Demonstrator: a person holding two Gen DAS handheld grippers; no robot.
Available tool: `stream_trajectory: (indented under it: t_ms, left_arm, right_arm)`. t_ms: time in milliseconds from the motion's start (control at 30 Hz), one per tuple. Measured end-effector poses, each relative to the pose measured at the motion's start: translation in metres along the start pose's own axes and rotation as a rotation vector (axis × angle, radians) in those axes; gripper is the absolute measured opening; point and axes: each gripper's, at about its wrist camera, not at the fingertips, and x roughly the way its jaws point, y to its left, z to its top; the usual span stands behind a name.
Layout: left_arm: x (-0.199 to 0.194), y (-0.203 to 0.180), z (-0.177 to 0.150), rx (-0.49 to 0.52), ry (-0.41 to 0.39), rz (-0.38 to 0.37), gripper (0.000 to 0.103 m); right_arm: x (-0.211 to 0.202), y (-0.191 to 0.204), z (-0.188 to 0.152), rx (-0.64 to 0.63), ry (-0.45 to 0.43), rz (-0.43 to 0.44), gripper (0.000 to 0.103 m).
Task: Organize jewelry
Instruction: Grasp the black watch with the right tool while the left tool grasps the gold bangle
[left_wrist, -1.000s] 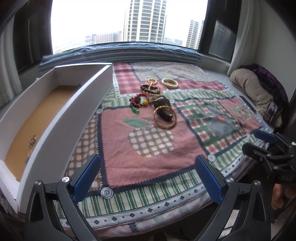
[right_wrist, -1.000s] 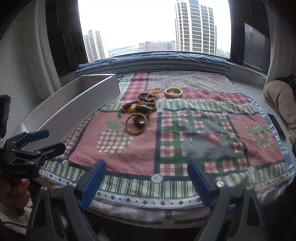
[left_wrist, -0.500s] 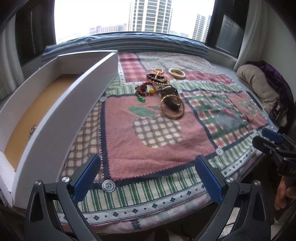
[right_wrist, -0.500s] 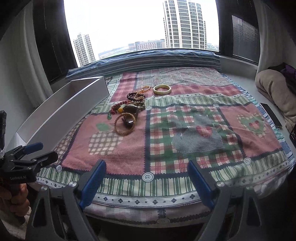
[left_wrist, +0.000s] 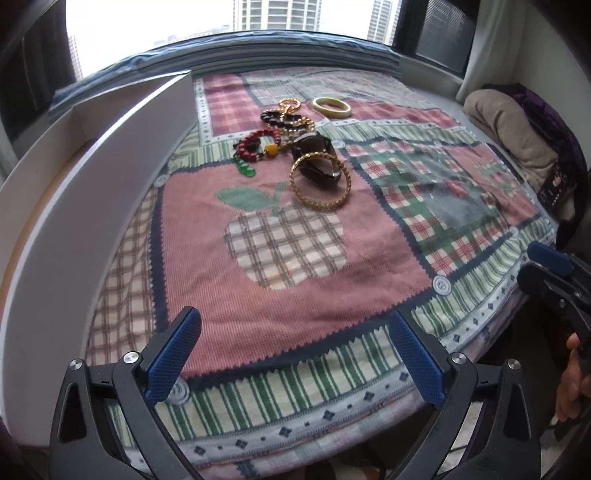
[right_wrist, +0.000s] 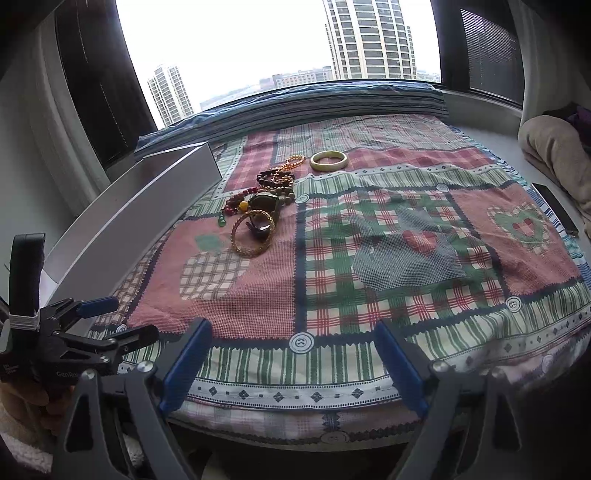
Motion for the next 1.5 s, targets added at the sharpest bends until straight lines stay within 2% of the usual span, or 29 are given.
stream_trajectory:
  t_ms: [100, 200, 300, 400, 567, 700, 733, 767, 833, 867, 1033, 1200, 1300, 1400, 1500]
  left_arm:
    - [0.018, -0.005, 0.023, 0.016, -0.03, -0.006, 0.101]
    - [0.043, -0.014, 0.046, 0.035, -0.006, -0.034, 0.101]
    - [0.068, -0.028, 0.067, 0.102, 0.025, -0.054, 0.101]
    - [0.094, -0.036, 0.084, 0.151, 0.047, -0.029, 0.101]
    - [0.125, -0.034, 0.097, 0.148, 0.078, 0.018, 0.101]
    - [0.13, -0.029, 0.097, 0.133, 0.078, 0.029, 0.1]
    - [0.13, -0.029, 0.097, 0.128, 0.076, 0.033, 0.097]
    - [0.13, -0.027, 0.098, 0.121, 0.077, 0.031, 0.094]
    - [0.13, -0.023, 0.099, 0.096, 0.083, 0.001, 0.075]
    - [0.128, -0.022, 0.099, 0.083, 0.081, -0.021, 0.069]
    - [0.11, -0.013, 0.095, 0.028, 0.067, -0.038, 0.069]
    - [0.069, 0.007, 0.073, -0.008, 0.06, -0.008, 0.069]
    - [0.047, 0.025, 0.053, -0.033, 0.064, 0.019, 0.069]
    - [0.031, 0.046, 0.029, -0.089, 0.078, 0.035, 0.069]
    - [0.016, 0.064, 0.009, -0.135, 0.074, 0.045, 0.069]
  right_arm:
    - [0.002, -0.008, 0.0, 0.025, 0.0, 0.008, 0.091]
    - [0.005, -0.015, -0.001, 0.047, 0.006, 0.016, 0.091]
    - [0.008, -0.023, -0.004, 0.065, 0.016, 0.022, 0.091]
    - [0.011, -0.03, -0.006, 0.086, 0.023, 0.028, 0.091]
    - [0.013, -0.035, -0.005, 0.099, 0.021, 0.039, 0.091]
    - [0.017, -0.037, -0.008, 0.109, 0.033, 0.045, 0.091]
    - [0.019, -0.038, -0.009, 0.113, 0.037, 0.046, 0.091]
    - [0.02, -0.038, -0.009, 0.117, 0.042, 0.046, 0.091]
    - [0.022, -0.039, -0.01, 0.123, 0.048, 0.046, 0.091]
    - [0.022, -0.039, -0.01, 0.125, 0.049, 0.047, 0.091]
    - [0.017, -0.035, -0.008, 0.113, 0.038, 0.039, 0.091]
    - [0.017, -0.03, -0.002, 0.109, 0.052, 0.039, 0.091]
    - [0.031, -0.024, 0.011, 0.107, 0.11, 0.085, 0.091]
    - [0.065, -0.002, 0.032, 0.034, 0.246, 0.134, 0.091]
    - [0.098, 0.022, 0.057, -0.028, 0.295, 0.14, 0.091]
